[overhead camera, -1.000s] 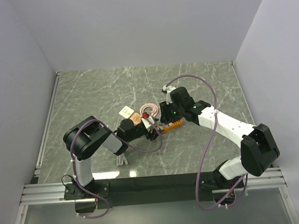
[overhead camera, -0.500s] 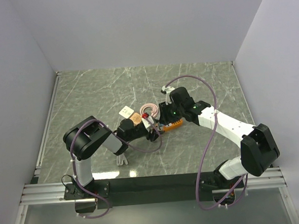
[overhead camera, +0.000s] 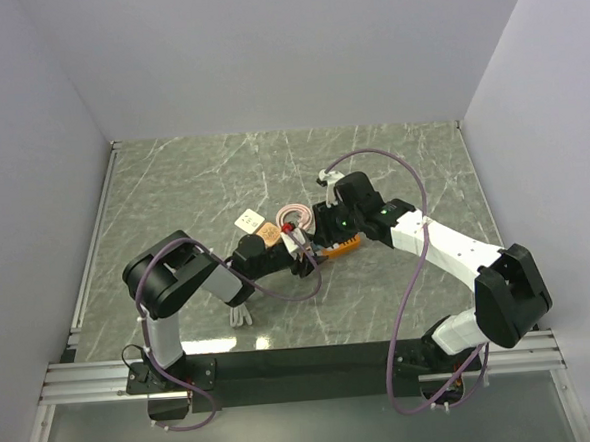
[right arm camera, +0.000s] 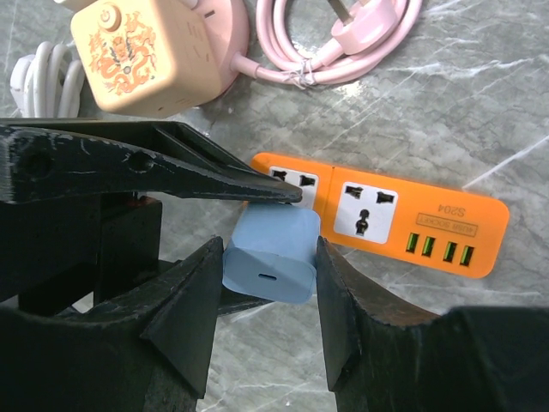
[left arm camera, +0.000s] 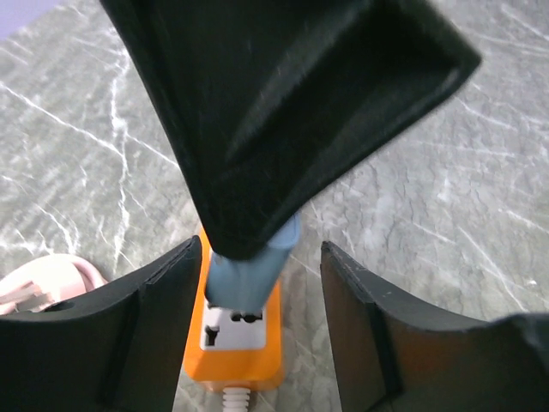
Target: Insert the plug
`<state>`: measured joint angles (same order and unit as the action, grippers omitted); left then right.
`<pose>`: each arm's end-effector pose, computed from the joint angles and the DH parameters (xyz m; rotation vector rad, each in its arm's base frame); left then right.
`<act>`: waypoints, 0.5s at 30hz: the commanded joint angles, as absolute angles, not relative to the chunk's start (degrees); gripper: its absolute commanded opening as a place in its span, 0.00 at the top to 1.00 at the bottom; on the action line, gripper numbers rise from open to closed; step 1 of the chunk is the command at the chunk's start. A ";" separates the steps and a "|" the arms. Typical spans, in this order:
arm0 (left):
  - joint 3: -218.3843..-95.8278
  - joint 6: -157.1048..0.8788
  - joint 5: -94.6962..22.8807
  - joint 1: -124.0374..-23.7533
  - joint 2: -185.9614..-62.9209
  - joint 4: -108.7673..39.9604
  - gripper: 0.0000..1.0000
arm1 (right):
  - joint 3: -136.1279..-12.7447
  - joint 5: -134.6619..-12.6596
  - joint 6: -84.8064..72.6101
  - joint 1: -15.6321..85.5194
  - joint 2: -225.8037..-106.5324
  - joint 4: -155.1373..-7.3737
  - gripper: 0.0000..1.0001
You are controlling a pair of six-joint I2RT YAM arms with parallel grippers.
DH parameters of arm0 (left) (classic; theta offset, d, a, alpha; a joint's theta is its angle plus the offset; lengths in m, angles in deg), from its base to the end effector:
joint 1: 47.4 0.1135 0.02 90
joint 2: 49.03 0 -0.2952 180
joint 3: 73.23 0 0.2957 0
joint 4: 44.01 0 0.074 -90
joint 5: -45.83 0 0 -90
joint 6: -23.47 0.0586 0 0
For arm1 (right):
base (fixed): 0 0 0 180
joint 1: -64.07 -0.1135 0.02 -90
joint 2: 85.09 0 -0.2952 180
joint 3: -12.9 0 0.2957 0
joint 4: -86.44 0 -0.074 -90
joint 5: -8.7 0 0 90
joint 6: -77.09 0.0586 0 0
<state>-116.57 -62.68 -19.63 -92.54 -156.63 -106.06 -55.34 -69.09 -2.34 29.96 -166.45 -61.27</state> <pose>0.2401 -0.2758 0.1236 0.9958 1.3550 -0.8933 0.2876 0.2098 0.2447 -0.5996 2.3554 0.6187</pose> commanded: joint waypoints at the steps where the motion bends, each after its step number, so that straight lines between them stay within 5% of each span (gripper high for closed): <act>1: -118.33 -62.23 -20.00 -92.92 -154.24 -114.65 0.38 | -55.40 -67.59 -3.33 29.35 -166.38 -63.04 1.00; 6: -118.77 -61.79 -20.26 -93.01 -153.98 -113.60 0.45 | -55.76 -68.20 -3.16 28.91 -166.56 -62.60 1.00; 9: -118.69 -61.79 -20.00 -93.10 -154.24 -113.42 0.61 | -55.58 -68.47 -2.89 29.00 -165.68 -62.95 1.00; 12: -118.51 -61.61 -19.74 -93.01 -154.42 -113.16 0.95 | -55.49 -69.17 -2.11 28.91 -164.72 -63.48 1.00; 15: -118.25 -61.44 -19.73 -93.27 -154.59 -113.07 0.99 | -54.88 -70.49 -0.52 29.00 -162.96 -64.27 1.00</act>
<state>-117.49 -62.11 -19.74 -92.98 -156.30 -106.80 -55.34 -68.85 -2.28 29.33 -166.52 -61.73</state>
